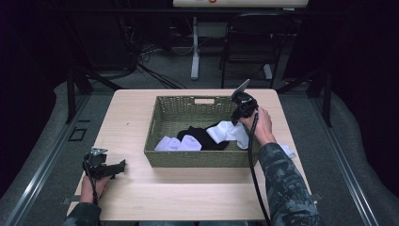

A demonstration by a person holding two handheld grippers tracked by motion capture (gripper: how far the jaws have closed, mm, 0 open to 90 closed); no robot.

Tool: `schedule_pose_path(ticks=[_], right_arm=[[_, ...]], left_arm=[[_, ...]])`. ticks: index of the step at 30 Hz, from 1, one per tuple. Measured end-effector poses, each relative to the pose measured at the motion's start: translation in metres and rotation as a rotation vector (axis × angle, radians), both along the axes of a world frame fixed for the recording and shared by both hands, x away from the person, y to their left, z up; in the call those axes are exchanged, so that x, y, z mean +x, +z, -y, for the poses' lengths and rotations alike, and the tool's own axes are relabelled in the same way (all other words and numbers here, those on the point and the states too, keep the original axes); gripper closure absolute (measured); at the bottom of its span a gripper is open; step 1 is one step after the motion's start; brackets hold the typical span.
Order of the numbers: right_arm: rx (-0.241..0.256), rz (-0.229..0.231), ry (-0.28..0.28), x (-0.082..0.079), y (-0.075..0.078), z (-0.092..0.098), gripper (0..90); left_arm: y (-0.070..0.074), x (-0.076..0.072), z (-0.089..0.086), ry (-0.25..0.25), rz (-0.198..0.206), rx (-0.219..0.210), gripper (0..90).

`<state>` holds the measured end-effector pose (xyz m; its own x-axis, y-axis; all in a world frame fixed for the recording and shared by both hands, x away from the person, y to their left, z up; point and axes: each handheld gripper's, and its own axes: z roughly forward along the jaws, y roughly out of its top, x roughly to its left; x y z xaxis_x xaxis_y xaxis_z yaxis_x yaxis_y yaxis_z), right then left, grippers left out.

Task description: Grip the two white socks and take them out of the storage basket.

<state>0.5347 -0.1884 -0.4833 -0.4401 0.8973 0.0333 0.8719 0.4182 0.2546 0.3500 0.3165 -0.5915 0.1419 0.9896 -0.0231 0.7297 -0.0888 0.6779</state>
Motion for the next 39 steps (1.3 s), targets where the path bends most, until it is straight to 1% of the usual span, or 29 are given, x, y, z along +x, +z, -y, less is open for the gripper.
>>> schedule_pose_path(ticks=[1,3,5,8,10,11,12,13,14,15,18,19,20,21,22,23,24,25,26,27,28,29,30,31,33,34,35,37,39], right_arm=[[-0.025,-0.009,0.007,0.0,-0.001,0.0,51.4],[-0.027,-0.007,0.007,0.0,-0.002,0.0,51.9],[-0.021,0.001,0.002,-0.001,-0.003,-0.002,59.1],[-0.035,-0.016,0.028,-0.002,-0.003,-0.003,64.4],[-0.034,-0.01,0.025,-0.003,-0.005,-0.004,66.8],[-0.038,-0.016,0.028,-0.004,-0.007,-0.004,73.7],[-0.038,-0.016,0.028,-0.004,-0.007,-0.004,73.7],[-0.041,-0.021,0.032,-0.005,-0.008,-0.004,81.5],[-0.04,-0.028,0.035,-0.005,-0.008,-0.004,84.2],[-0.047,-0.045,0.051,-0.005,-0.007,-0.003,86.3],[-0.028,-0.044,0.049,-0.007,-0.005,-0.003,87.0],[-0.022,-0.047,0.061,-0.008,0.001,-0.003,87.3],[-0.022,-0.047,0.061,-0.008,0.001,-0.003,87.3],[0.001,-0.037,0.069,-0.011,0.008,-0.005,87.3],[0.001,-0.037,0.069,-0.011,0.008,-0.005,87.3],[0.002,-0.039,0.091,-0.013,0.019,-0.006,87.4],[0.002,-0.039,0.091,-0.013,0.019,-0.006,87.4],[0.008,-0.038,0.109,-0.016,0.029,-0.009,87.5],[0.008,-0.038,0.109,-0.016,0.029,-0.009,87.5],[0.026,-0.028,0.114,-0.019,0.038,-0.012,87.6],[0.026,-0.028,0.114,-0.019,0.038,-0.012,87.6],[0.01,-0.035,0.139,-0.021,0.049,-0.016,87.7],[0.01,-0.035,0.139,-0.021,0.049,-0.016,87.7],[0.024,-0.028,0.139,-0.023,0.052,-0.018,87.8],[0.011,-0.043,0.169,-0.024,0.062,-0.022,87.8],[0.02,-0.04,0.172,-0.025,0.067,-0.024,87.8],[0.023,-0.046,0.186,-0.026,0.076,-0.027,87.9],[0.023,-0.042,0.191,-0.026,0.078,-0.027,87.9],[0.025,-0.039,0.2,-0.027,0.091,-0.03,87.9]], left_arm=[[0.0,0.0,0.0,0.0,-0.001,0.001,0.6],[0.0,0.0,0.0,0.001,0.0,-0.001,0.6],[0.0,0.0,0.0,0.001,0.0,-0.001,0.5],[0.0,0.0,0.0,0.001,0.0,-0.001,0.6],[0.0,0.0,0.0,0.001,0.0,0.0,0.6],[0.0,0.0,0.0,0.001,0.0,-0.001,0.6],[0.0,0.0,0.0,0.001,0.0,-0.001,0.6],[0.0,0.0,0.0,0.001,0.0,0.0,0.6],[0.0,0.0,0.0,0.001,0.0,0.0,0.6],[0.0,0.0,0.0,0.001,0.0,0.0,0.6],[0.0,0.0,0.0,0.001,0.0,0.0,0.6],[0.0,0.0,0.0,0.001,0.0,0.0,0.6],[0.0,0.0,0.0,0.001,0.0,0.0,0.6],[0.0,0.0,0.0,-0.001,0.002,-0.001,0.6],[0.0,0.0,0.0,-0.001,0.002,-0.001,0.6],[0.0,0.0,0.0,-0.002,0.002,-0.002,0.6],[0.0,0.0,0.0,-0.002,0.002,-0.002,0.6],[0.0,0.0,0.0,-0.003,0.002,-0.002,0.6],[0.0,0.0,0.0,-0.003,0.002,-0.002,0.5],[0.0,0.0,0.0,-0.004,0.002,-0.001,0.5],[0.0,0.0,0.0,-0.004,0.002,-0.001,0.5],[0.0,0.001,0.0,-0.005,0.001,0.0,0.5],[0.0,0.001,0.0,-0.008,0.0,0.001,0.5],[0.0,0.001,0.0,-0.009,-0.001,0.001,0.5],[0.0,0.001,0.0,-0.009,-0.001,0.002,0.5],[0.0,0.001,0.0,-0.009,0.0,0.002,0.5],[0.0,0.001,0.0,-0.008,0.0,0.002,0.5],[0.0,0.001,0.0,-0.008,0.0,0.001,0.6],[0.0,0.001,0.0,-0.007,0.001,-0.001,0.6]])
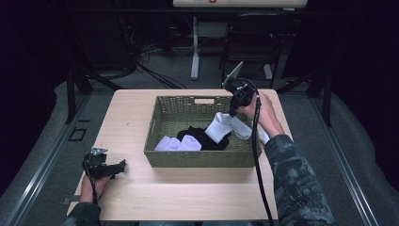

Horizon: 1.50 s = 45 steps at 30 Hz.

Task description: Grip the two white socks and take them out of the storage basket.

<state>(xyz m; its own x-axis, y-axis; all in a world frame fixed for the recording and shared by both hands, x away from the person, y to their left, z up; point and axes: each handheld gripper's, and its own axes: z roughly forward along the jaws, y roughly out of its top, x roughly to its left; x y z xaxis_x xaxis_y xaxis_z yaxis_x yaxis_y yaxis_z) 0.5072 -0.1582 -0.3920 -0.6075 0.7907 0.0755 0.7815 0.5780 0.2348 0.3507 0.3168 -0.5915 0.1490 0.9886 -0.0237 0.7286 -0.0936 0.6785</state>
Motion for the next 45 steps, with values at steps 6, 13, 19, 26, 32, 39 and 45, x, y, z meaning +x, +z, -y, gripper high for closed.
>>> schedule_pose_path(ticks=[6,13,19,26,32,39,45], right_arm=[[0.01,0.02,0.019,-0.002,0.027,-0.002,87.9],[0.007,0.039,0.026,-0.008,0.055,-0.004,87.9],[0.021,0.073,0.035,-0.012,0.076,-0.003,87.9],[0.028,0.095,0.031,-0.019,0.103,0.002,87.9],[0.024,0.116,0.02,-0.026,0.126,0.009,87.9],[0.02,0.158,-0.012,-0.036,0.151,0.029,87.9],[0.018,0.191,-0.044,-0.046,0.166,0.054,87.8]], left_arm=[[0.001,0.0,-0.001,-0.009,-0.013,-0.004,0.6],[0.0,0.0,0.0,-0.005,-0.005,-0.003,0.6],[0.001,0.0,-0.001,-0.009,-0.013,-0.004,0.6],[0.0,0.0,0.0,-0.004,-0.004,-0.003,0.6],[0.001,0.0,-0.001,-0.008,-0.008,-0.002,0.6],[0.001,0.0,-0.001,-0.007,-0.008,-0.004,0.6],[0.001,0.0,0.0,-0.007,-0.009,-0.004,0.6]])
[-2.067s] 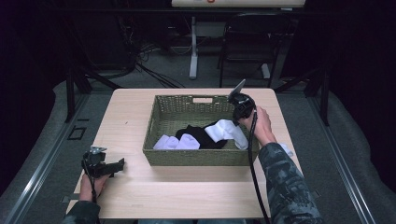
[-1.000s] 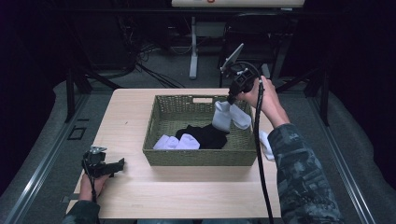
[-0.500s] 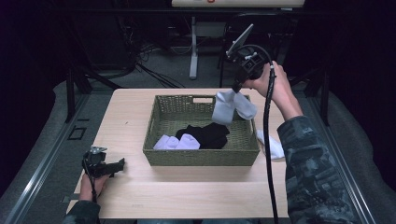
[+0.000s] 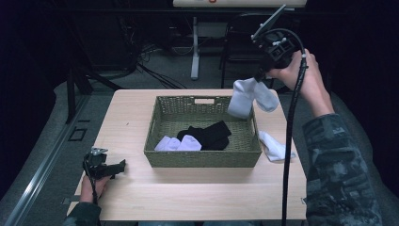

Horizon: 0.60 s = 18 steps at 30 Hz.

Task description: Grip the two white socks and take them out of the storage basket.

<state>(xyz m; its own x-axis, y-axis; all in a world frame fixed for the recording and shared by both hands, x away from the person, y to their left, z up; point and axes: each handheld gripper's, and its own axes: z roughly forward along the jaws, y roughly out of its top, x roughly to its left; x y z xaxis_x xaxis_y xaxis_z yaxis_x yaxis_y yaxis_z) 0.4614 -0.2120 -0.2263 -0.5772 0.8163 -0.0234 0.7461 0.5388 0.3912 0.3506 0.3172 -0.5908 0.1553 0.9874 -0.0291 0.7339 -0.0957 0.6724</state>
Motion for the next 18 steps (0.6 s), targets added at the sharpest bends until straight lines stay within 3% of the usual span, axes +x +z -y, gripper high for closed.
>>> schedule_pose_path(ticks=[10,14,18], right_arm=[[0.004,0.015,-0.1,-0.013,0.006,0.053,87.8],[0.005,0.011,-0.141,-0.015,0.0,0.072,87.7],[-0.003,-0.006,-0.185,-0.015,-0.016,0.09,87.6]], left_arm=[[0.0,0.0,0.0,-0.002,-0.002,0.001,0.6],[0.0,0.0,0.0,-0.003,-0.005,0.001,0.5],[0.0,0.0,0.0,0.002,0.003,0.002,0.6]])
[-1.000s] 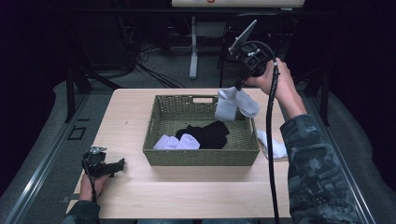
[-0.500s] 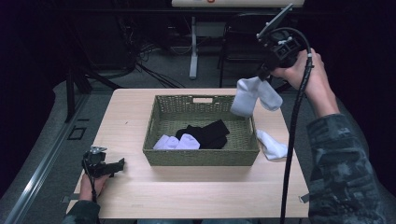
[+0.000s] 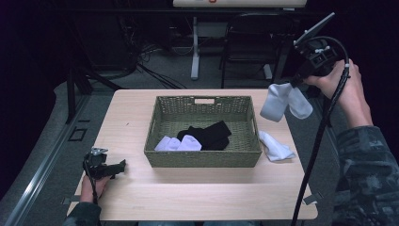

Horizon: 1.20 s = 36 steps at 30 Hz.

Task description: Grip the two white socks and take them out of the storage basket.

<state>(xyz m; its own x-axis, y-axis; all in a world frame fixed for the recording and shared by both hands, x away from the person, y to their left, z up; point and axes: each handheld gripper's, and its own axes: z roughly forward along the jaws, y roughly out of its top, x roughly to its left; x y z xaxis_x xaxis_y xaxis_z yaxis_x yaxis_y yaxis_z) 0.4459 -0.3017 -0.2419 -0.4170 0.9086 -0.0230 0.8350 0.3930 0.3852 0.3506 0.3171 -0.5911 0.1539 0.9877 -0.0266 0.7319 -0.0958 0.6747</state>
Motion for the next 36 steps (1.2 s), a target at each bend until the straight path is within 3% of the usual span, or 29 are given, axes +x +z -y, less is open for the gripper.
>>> schedule_pose_path(ticks=[3,8,20,25,29,32,36], right_arm=[[0.0,-0.019,-0.023,0.001,-0.014,0.009,87.6],[-0.001,-0.064,-0.056,0.006,-0.052,0.022,87.4],[0.041,-0.173,-0.107,0.014,-0.168,0.032,87.3],[0.066,-0.221,-0.112,0.012,-0.207,0.032,87.1],[0.104,-0.21,-0.142,0.009,-0.236,0.03,85.5],[0.121,-0.229,-0.139,0.009,-0.249,0.032,73.2],[0.174,-0.171,-0.148,-0.001,-0.246,0.036,46.5]], left_arm=[[0.0,0.0,0.0,0.0,0.0,-0.001,0.6],[0.0,0.0,0.0,0.0,0.0,0.0,0.6],[0.0,0.0,0.0,0.003,0.004,0.005,0.6],[0.0,0.0,0.0,0.003,0.003,0.006,0.6],[0.0,0.0,0.0,0.003,0.003,0.006,0.6],[0.0,0.0,0.0,0.004,0.004,0.005,0.6],[0.0,0.0,0.0,0.004,0.004,0.005,0.6]])
